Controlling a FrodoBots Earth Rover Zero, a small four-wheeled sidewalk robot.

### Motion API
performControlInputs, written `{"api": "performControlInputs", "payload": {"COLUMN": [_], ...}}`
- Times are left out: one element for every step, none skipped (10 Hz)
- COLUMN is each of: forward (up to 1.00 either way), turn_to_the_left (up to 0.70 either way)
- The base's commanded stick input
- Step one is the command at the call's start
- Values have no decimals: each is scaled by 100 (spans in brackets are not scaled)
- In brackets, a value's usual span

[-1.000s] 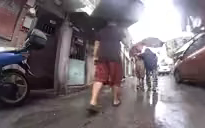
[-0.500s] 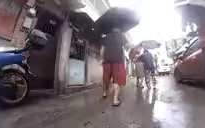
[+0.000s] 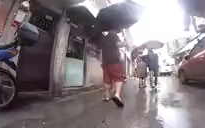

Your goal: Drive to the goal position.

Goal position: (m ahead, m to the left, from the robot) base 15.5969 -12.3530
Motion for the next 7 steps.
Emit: {"api": "performControlInputs", "payload": {"forward": [69, 11, 0, 0, 0, 34, 69], "turn_to_the_left": [0, -58, -69, -47, 0, 0, 0]}}
